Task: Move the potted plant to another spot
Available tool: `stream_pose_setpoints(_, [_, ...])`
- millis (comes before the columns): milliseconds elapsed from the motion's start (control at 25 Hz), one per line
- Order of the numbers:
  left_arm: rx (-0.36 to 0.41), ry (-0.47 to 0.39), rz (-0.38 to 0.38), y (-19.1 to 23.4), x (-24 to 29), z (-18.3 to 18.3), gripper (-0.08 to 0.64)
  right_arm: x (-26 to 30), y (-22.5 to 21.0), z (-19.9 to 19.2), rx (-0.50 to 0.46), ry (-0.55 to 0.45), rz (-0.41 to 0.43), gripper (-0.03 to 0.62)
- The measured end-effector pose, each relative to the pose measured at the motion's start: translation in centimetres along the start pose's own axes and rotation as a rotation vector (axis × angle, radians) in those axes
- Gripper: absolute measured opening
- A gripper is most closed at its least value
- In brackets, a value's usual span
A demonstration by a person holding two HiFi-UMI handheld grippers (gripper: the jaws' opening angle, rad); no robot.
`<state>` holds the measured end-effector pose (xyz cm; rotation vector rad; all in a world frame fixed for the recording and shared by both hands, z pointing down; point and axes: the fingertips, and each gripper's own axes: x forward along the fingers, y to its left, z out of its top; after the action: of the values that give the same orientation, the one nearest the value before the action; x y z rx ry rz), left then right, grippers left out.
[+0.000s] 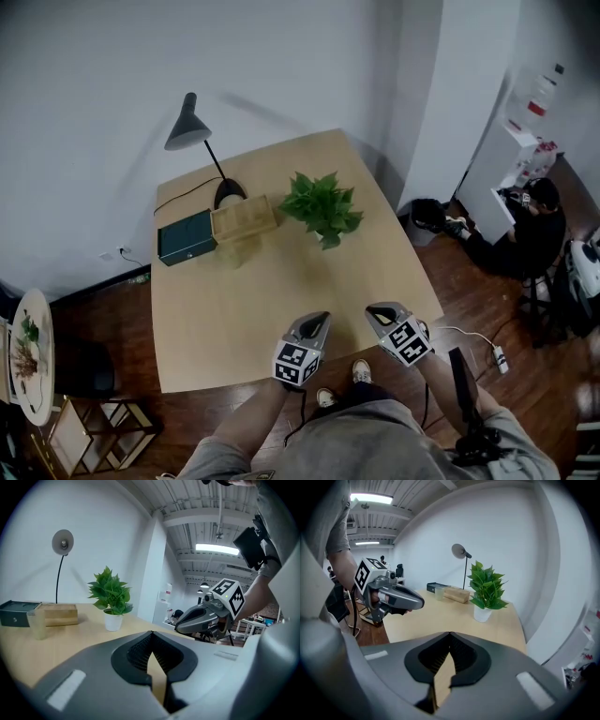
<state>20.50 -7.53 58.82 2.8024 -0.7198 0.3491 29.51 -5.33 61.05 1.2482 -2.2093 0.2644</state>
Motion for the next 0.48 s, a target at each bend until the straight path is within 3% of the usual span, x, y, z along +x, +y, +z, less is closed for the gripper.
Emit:
stream_pose_setpoints(280, [-0.024, -0.029, 0.014, -3.9, -1.6, -0.4, 0.003, -2.5, 1.7, -1.2, 0.027, -0.031, -0.007, 0.006])
stream_pose_setpoints(480, [-0.050, -0.038, 0.052, -5.0, -1.7, -0.5, 0.003, -3.1, 2.4, -1.5, -0.032, -0.029, 0.027, 0.006])
